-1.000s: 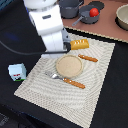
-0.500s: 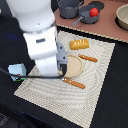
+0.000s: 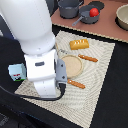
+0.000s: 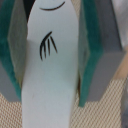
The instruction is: Interact with the objects in diverse but meaningful ways.
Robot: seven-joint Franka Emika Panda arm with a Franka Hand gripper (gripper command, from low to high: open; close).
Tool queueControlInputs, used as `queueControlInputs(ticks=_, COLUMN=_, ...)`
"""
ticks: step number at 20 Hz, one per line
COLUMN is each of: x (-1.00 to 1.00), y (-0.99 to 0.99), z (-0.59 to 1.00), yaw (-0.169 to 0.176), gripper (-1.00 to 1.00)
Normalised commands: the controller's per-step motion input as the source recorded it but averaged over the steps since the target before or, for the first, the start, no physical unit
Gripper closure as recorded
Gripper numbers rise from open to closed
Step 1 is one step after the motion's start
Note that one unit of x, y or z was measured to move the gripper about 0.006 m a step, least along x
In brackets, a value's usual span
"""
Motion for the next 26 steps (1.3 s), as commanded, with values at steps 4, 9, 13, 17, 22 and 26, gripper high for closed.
queueControlInputs(ticks=4, x=0.33, y=-0.15, z=-0.16, yaw=-0.002, gripper=1.0)
queueControlInputs(ticks=9, x=0.21, y=-0.2, z=-0.08, yaw=-0.002, gripper=1.0)
queueControlInputs(ticks=13, x=0.13, y=-0.13, z=0.39, yaw=0.0, gripper=-1.0)
queueControlInputs(ticks=17, x=0.05, y=-0.11, z=0.53, yaw=-0.002, gripper=-1.0)
queueControlInputs(ticks=22, x=0.02, y=-0.08, z=0.7, yaw=-0.022, gripper=-1.0)
queueControlInputs(ticks=26, x=-0.1, y=0.12, z=0.91, yaw=-0.001, gripper=-1.0)
